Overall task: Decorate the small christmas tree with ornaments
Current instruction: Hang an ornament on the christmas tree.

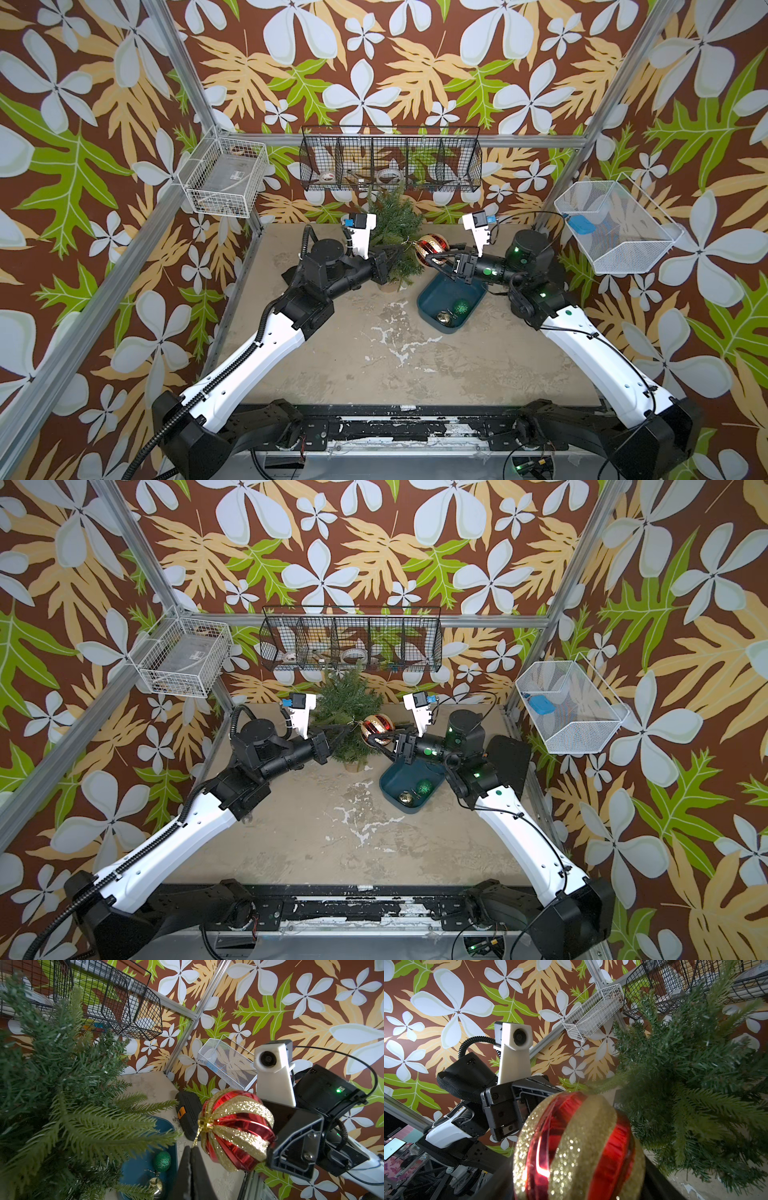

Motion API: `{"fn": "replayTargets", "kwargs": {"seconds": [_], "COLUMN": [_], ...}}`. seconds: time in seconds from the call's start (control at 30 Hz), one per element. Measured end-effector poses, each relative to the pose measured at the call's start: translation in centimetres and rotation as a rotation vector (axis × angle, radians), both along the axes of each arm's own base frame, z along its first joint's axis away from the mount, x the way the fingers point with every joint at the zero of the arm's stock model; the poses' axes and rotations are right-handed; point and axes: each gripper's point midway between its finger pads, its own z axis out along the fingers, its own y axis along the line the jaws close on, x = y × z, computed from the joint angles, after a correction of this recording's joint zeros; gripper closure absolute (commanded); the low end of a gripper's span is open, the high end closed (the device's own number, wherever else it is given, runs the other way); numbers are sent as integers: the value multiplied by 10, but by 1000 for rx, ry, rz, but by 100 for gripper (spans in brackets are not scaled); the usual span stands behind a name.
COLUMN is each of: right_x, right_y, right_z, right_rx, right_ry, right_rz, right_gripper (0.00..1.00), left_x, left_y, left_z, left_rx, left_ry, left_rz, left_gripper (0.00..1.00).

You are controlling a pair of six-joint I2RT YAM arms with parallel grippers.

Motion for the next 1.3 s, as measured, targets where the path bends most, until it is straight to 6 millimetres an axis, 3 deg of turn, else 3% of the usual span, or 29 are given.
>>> {"fn": "replayTargets", "kwargs": {"seconds": [0.73,1.3], "right_x": [22,13], "right_y": [7,0], "right_z": [-13,-2], "right_rx": [-17,-11], "right_ry": [29,-19], "right_rz": [-25,-46], "right_gripper": [33,33], "left_x": [14,10], "left_y": [5,2], "left_z": [-8,-8], "left_rx": [12,10], "left_ry": [18,21], "left_rz": [19,-14], "left_gripper": [100,100]}}
